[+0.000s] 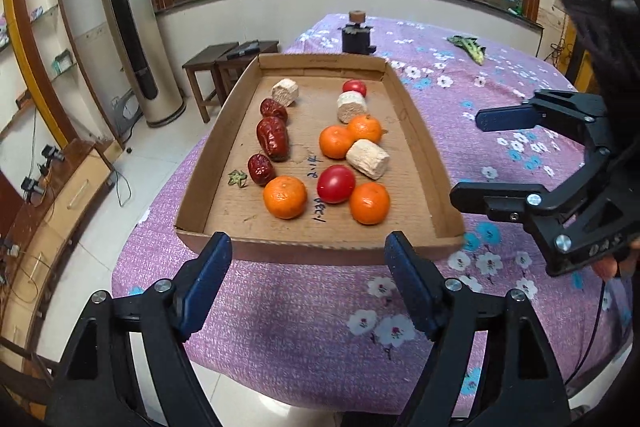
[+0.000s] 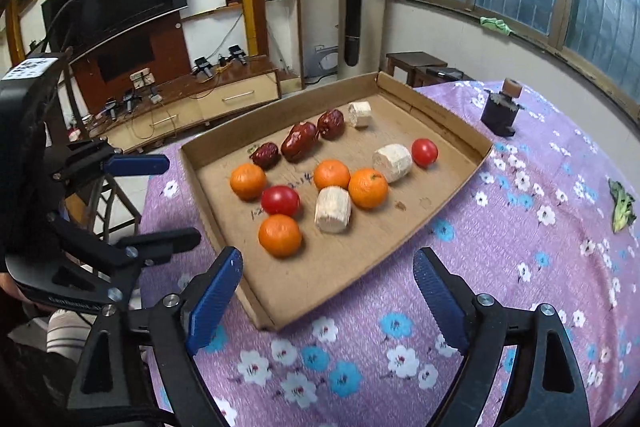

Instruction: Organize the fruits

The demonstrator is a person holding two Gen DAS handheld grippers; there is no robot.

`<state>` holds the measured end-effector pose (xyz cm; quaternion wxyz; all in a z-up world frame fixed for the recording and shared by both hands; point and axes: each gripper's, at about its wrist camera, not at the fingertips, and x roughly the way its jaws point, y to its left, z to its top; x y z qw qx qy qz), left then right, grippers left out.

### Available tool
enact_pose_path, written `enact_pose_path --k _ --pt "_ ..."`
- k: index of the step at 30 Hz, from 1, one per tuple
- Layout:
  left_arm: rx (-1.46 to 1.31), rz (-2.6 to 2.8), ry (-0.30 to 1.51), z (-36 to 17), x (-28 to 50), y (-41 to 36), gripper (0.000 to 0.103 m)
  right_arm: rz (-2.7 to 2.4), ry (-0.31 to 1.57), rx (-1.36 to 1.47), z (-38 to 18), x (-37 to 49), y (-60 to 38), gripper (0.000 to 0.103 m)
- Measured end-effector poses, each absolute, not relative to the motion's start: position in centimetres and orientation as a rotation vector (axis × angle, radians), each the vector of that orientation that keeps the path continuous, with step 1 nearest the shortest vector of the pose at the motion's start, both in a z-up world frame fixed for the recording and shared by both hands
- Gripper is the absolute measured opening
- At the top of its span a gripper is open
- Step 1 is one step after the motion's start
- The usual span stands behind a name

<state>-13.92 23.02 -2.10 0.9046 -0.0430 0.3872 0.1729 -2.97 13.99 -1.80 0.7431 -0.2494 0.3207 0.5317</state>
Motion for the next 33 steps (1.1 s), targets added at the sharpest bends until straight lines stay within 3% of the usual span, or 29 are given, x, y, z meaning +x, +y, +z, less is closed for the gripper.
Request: enact_pose_path --k 3,33 --pt "-0.052 0.365 0.79 -2.0 -14.3 22.1 0.086 1.207 0.702 -0.559 -1.8 -3.1 13.3 0.088" --pt "0.013 0.371 0.803 -2.0 -14.8 19.5 0.087 1.316 0.654 -0.69 -2.9 -6.0 12.5 0.089"
